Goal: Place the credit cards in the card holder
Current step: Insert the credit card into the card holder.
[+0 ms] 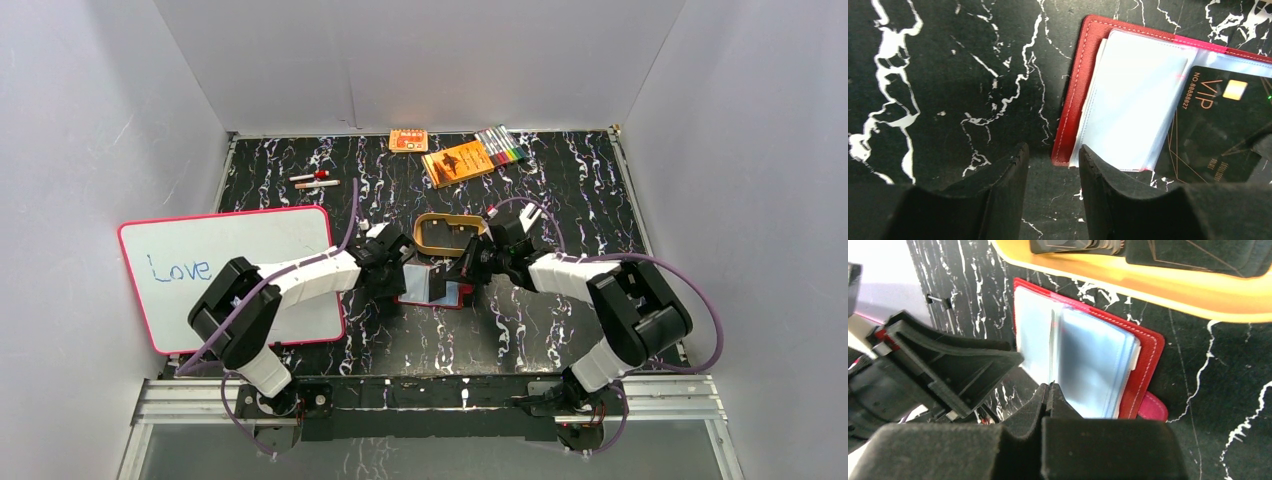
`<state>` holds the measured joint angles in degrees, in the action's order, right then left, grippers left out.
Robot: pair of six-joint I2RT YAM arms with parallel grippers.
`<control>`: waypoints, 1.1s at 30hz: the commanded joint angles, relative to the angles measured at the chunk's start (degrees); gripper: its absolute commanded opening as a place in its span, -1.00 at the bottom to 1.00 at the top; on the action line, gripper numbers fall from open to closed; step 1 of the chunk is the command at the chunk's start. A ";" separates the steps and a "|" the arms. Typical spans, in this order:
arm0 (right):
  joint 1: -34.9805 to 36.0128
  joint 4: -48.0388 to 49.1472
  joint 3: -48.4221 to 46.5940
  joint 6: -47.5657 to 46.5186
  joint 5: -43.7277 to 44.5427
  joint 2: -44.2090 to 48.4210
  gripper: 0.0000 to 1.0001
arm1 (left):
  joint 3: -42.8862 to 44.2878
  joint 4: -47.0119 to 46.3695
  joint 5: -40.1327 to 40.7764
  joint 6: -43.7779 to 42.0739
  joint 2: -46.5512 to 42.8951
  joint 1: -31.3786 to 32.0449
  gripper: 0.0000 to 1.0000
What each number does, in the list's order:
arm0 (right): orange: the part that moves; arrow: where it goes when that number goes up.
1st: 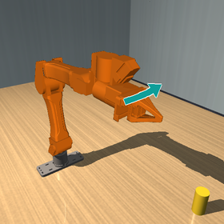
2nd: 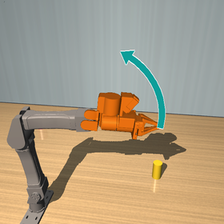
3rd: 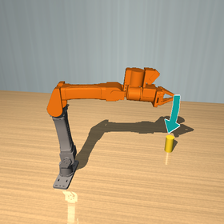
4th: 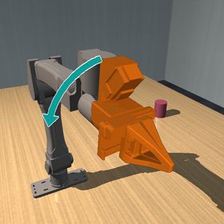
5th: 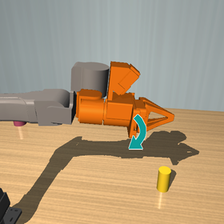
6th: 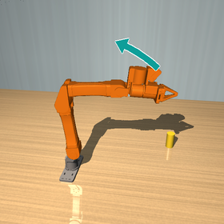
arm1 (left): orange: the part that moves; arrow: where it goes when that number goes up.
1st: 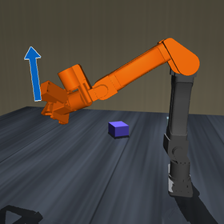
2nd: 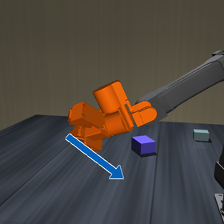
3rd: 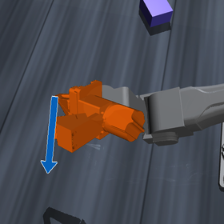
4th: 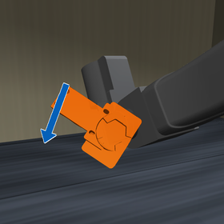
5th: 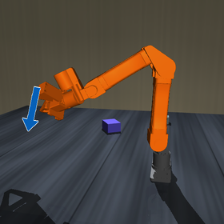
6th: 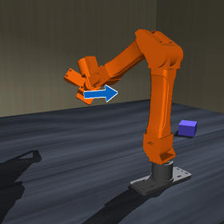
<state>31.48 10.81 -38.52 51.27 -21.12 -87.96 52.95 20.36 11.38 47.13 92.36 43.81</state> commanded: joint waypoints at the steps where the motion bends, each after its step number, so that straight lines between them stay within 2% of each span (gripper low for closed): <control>1: 0.12 3.32 -1.62 1.17 0.60 -1.74 -1.00 | -0.06 4.09 4.74 0.05 -3.87 -0.04 -0.24; 10: 0.76 4.84 -1.78 1.54 0.08 -4.34 -1.00 | 0.73 5.21 6.92 -0.21 -1.56 -0.04 -0.33; 20: 1.74 8.70 -0.71 3.00 -0.80 -6.18 -1.00 | 0.28 3.94 4.66 -0.46 1.09 -0.04 -0.59; 33: 3.24 12.48 0.07 5.34 0.28 -7.75 -1.00 | -0.53 2.59 2.61 -0.40 1.26 -0.03 -0.76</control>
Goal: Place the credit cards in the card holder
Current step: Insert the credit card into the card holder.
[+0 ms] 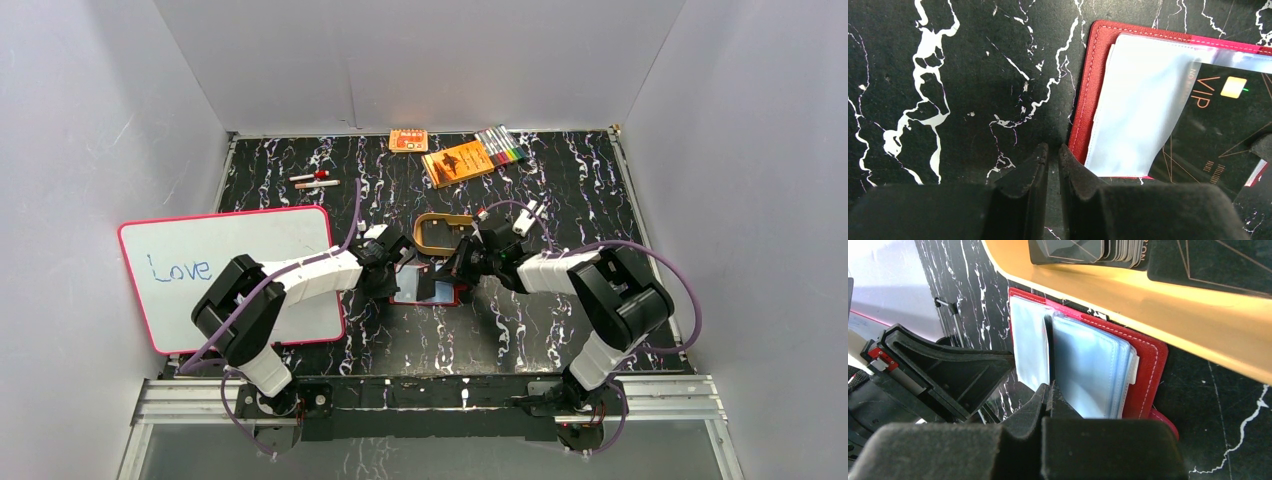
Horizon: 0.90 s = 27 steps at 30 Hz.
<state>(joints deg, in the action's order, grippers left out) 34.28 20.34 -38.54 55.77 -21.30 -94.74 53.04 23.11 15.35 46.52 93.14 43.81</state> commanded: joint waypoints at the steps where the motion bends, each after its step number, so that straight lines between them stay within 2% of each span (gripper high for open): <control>1: 0.57 2.79 0.13 0.90 0.52 -1.05 -1.00 | -0.65 -0.13 -1.46 0.20 0.46 -0.04 -0.77; 12: 0.86 4.00 3.73 2.93 4.38 -0.47 -1.00 | -1.07 -0.44 -1.82 0.32 0.22 -0.03 -0.84; 27: 0.71 0.46 4.01 2.24 8.34 1.12 -1.00 | -1.09 -0.40 -1.47 0.27 0.11 -0.01 -0.84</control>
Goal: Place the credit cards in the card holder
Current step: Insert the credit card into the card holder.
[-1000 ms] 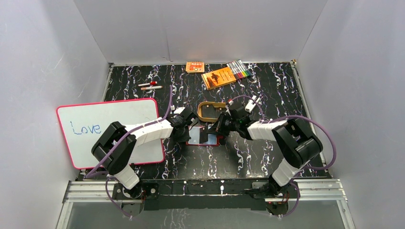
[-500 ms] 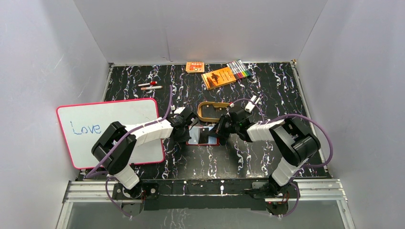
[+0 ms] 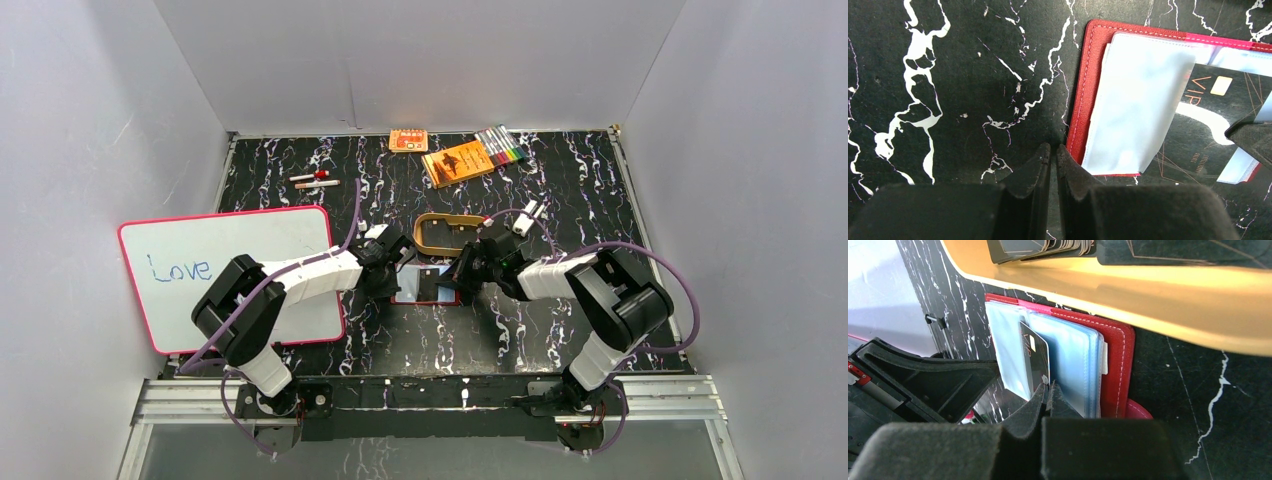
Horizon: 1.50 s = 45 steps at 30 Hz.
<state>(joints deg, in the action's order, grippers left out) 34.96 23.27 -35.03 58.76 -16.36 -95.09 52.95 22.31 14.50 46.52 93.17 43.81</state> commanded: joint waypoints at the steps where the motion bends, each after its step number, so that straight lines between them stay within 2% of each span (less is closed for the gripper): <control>1: 0.06 -2.64 0.45 -0.75 3.44 1.48 -1.00 | -1.03 0.42 -0.62 0.32 0.09 -0.02 -0.84; 14: 0.01 -3.08 0.83 -0.67 4.98 3.33 -1.00 | -1.03 0.42 -0.61 0.20 0.16 0.01 -0.84; 35: 1.99 1.23 -1.47 0.15 0.89 -1.93 -1.00 | -1.43 -0.51 -1.84 0.43 0.26 0.04 -0.86; 45: 2.29 -0.90 -1.05 0.64 5.53 0.72 -1.00 | -1.62 -0.46 -1.41 0.37 0.12 -0.01 -0.87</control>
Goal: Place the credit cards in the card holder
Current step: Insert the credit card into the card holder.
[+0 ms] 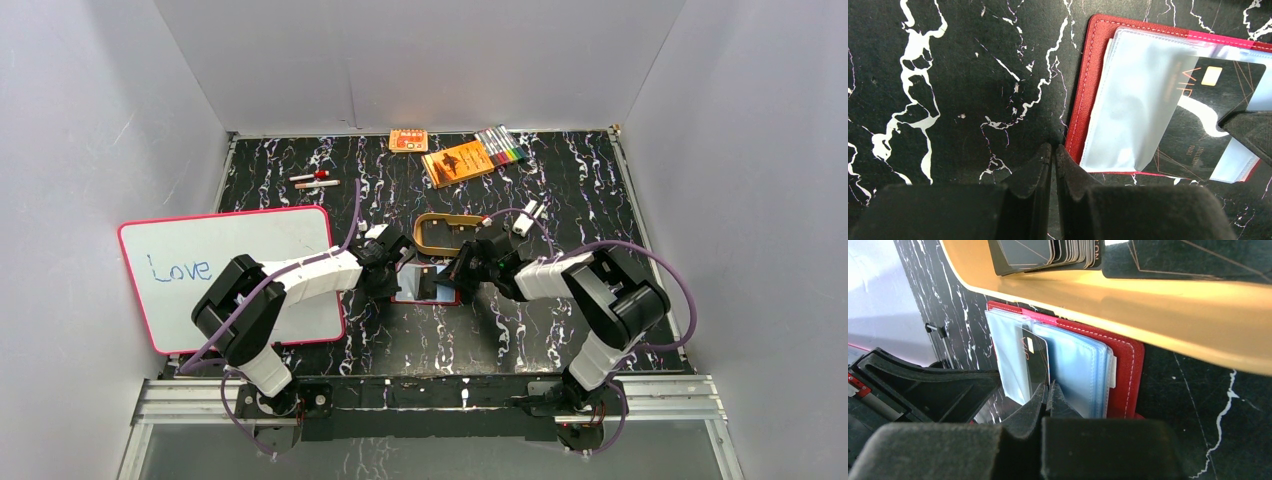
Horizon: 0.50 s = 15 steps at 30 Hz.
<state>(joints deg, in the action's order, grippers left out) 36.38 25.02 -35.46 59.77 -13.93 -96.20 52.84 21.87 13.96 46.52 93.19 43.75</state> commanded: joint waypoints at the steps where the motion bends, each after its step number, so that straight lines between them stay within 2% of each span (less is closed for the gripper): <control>1: 0.83 -2.88 -0.46 -0.43 3.60 2.17 -1.00 | -1.51 -0.02 -0.86 0.36 0.07 0.05 -0.87; 15: 0.60 -4.10 0.51 0.52 5.85 3.69 -1.00 | -1.69 0.06 -0.93 0.33 -0.04 0.07 -0.87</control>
<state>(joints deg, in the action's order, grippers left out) 36.84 22.46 -35.46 60.25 -10.66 -94.02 52.73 21.63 13.96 46.52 93.19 43.75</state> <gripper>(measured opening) 0.010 0.071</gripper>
